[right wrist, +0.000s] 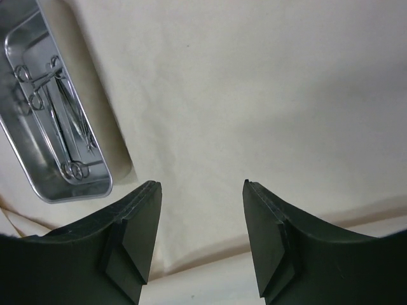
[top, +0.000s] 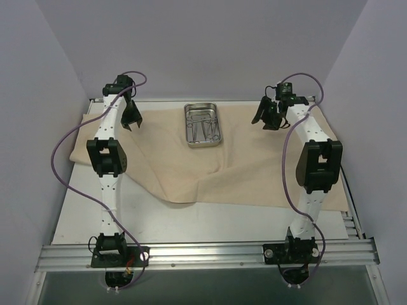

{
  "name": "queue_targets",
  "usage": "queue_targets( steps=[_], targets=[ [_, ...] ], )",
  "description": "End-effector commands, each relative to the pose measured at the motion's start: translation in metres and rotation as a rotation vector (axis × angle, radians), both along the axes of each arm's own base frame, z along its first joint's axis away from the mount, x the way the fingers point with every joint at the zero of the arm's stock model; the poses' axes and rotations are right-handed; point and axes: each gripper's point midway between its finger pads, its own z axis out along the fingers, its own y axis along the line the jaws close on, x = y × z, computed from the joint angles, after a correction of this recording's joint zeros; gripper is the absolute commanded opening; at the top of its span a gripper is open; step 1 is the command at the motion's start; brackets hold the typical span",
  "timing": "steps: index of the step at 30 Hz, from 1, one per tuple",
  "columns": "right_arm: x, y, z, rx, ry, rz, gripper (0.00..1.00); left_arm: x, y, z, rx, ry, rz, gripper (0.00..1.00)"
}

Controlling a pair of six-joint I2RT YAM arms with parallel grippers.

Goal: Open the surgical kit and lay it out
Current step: Smooth out the surgical kit at the center of the board.

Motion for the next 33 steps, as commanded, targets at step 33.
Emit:
queue_targets(
  steps=[33],
  targets=[
    [-0.052, -0.038, 0.004, -0.033, 0.020, -0.056, 0.54, -0.016, 0.040, -0.061, 0.229, 0.177, -0.018, 0.45]
  ],
)
